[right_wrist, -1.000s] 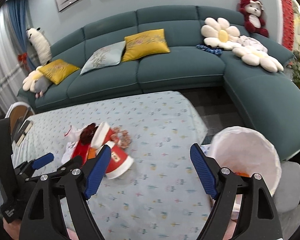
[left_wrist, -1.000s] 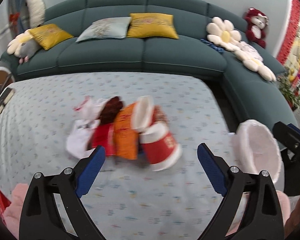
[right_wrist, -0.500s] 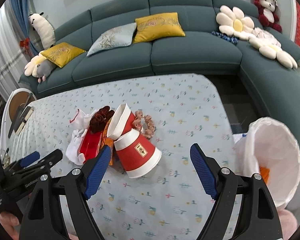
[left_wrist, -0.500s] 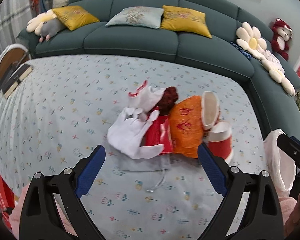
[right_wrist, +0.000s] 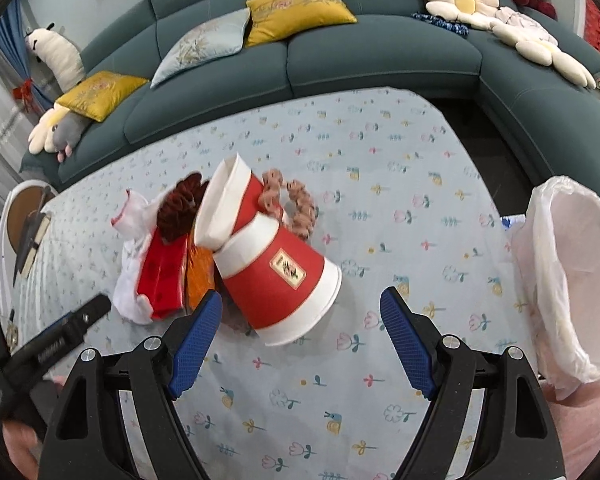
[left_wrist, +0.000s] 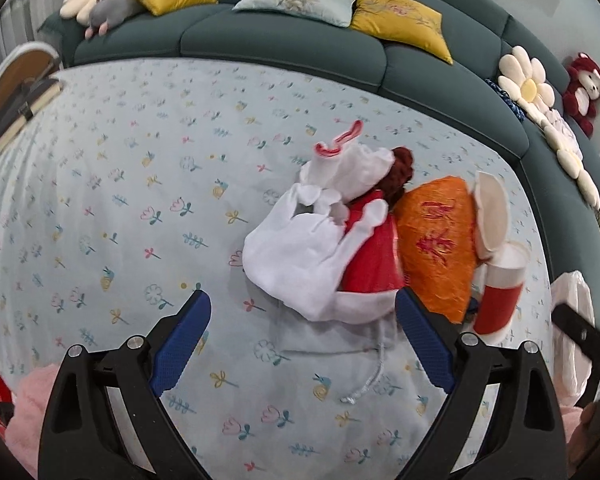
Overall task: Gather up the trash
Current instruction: 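Move both tools back to the trash pile, then grasp the white glove with the left tool while the right tool grasps a red paper cup, then carry the glove and red paper cup with both tools over the bin, then open both tools to drop the glove and cup into the bin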
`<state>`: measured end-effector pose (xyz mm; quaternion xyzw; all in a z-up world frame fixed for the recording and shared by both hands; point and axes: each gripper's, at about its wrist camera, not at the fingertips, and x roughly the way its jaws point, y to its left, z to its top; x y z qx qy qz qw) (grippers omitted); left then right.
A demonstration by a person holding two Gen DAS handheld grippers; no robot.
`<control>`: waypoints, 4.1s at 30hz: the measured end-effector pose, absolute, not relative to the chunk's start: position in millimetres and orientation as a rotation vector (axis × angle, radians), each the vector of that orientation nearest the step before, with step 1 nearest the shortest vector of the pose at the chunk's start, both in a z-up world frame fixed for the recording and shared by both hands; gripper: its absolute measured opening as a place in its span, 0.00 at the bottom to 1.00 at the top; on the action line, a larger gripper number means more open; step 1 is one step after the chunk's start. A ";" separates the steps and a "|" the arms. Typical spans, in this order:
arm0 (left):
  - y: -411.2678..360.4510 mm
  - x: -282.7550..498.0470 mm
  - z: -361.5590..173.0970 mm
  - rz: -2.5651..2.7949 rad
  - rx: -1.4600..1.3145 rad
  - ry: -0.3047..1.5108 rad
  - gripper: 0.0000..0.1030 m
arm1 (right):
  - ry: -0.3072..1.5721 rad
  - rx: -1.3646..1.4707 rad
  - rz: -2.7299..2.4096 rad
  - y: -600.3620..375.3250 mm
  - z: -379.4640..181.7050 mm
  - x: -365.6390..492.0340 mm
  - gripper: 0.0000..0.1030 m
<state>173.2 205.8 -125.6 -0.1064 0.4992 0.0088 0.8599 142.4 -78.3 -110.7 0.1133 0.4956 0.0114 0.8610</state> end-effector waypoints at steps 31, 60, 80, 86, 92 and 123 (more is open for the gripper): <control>182.5 168.4 -132.6 -0.099 -0.257 1.050 0.10 | 1.121 0.380 0.140 -71.6 -182.6 152.1 0.57; 90.2 137.9 -80.9 -0.231 -0.159 0.998 0.10 | 0.937 0.445 0.225 -118.0 -108.3 125.0 0.03; -65.6 115.1 -46.5 -0.460 0.025 0.943 0.10 | 0.799 0.509 0.022 -254.6 -75.1 55.9 0.03; -117.9 110.7 -44.1 -0.542 0.084 0.933 0.11 | 0.776 0.548 -0.070 -307.9 -80.4 33.4 0.03; -164.4 109.0 -47.6 -0.626 0.127 0.947 0.11 | 0.770 0.586 -0.152 -350.4 -89.9 17.8 0.03; -165.3 114.0 -45.8 -0.556 0.061 0.944 0.45 | 0.758 0.566 -0.169 -352.9 -84.1 12.6 0.36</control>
